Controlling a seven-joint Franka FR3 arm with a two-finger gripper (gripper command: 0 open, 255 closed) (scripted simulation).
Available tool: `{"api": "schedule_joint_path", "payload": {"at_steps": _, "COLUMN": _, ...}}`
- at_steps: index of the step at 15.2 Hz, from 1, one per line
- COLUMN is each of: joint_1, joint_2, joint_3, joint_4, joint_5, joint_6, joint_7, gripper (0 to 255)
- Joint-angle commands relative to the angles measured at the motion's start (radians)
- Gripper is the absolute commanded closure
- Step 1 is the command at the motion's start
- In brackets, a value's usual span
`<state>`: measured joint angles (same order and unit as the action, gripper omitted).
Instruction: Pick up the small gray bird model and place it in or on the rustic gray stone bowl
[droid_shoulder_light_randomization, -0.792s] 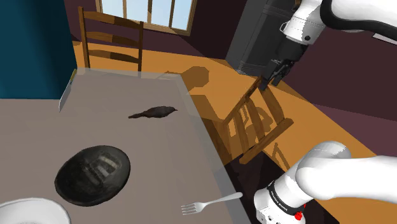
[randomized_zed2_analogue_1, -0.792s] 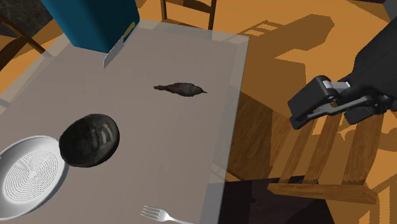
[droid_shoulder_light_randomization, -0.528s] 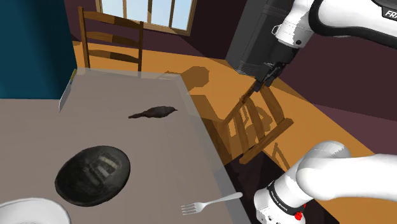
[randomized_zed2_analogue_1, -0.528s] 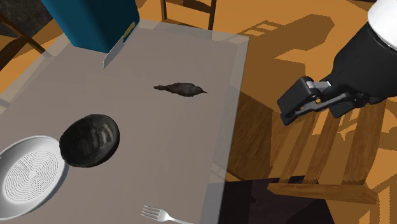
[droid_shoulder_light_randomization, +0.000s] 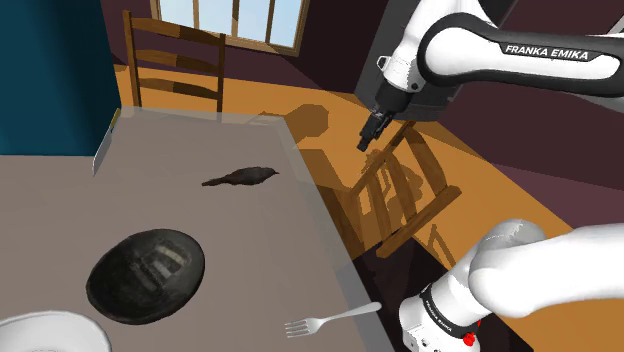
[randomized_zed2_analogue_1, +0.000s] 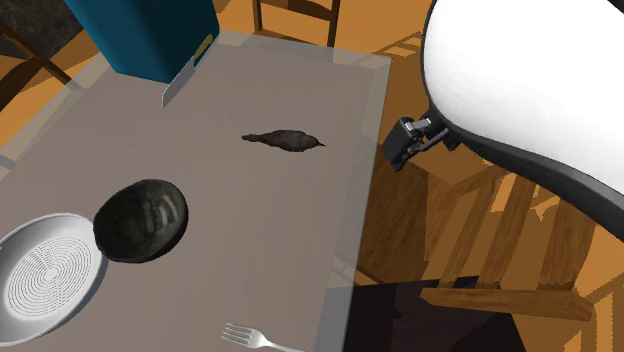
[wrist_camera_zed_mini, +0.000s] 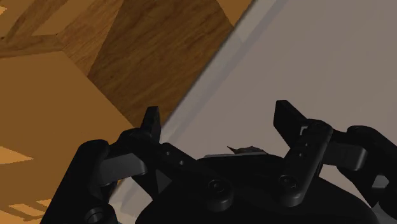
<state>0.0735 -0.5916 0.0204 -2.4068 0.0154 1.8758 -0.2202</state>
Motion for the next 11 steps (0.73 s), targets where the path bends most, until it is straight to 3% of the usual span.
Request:
{"api": "schedule_joint_path", "payload": {"at_steps": 1, "joint_1": 0.018, "joint_2": 0.057, "joint_3": 0.000, "joint_4": -0.004, "joint_5": 0.000, "joint_6": 0.077, "joint_7": -0.044, "gripper": 0}}
{"api": "schedule_joint_path", "payload": {"at_steps": 11, "joint_1": 0.102, "joint_2": 0.375, "joint_3": 0.020, "joint_4": 0.072, "joint_5": 0.007, "joint_6": 0.386, "joint_7": -0.241, "gripper": 0}}
